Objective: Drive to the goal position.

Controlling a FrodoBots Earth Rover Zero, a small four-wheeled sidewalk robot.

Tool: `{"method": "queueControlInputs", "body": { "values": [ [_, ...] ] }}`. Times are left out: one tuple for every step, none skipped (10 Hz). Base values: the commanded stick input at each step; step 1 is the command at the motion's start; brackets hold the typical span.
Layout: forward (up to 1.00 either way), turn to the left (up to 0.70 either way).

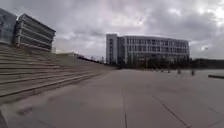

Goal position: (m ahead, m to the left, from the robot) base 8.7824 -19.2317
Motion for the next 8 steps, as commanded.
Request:
{"method": "queueControlInputs", "body": {
  "values": [
    [0.7,0.0],
    [0.7,-0.15],
    [0.7,-0.35],
    [0.7,-0.35],
    [0.7,-0.23],
    [0.7,-0.01],
    [0.7,0.0],
    [0.7,0.02]
  ]
}}
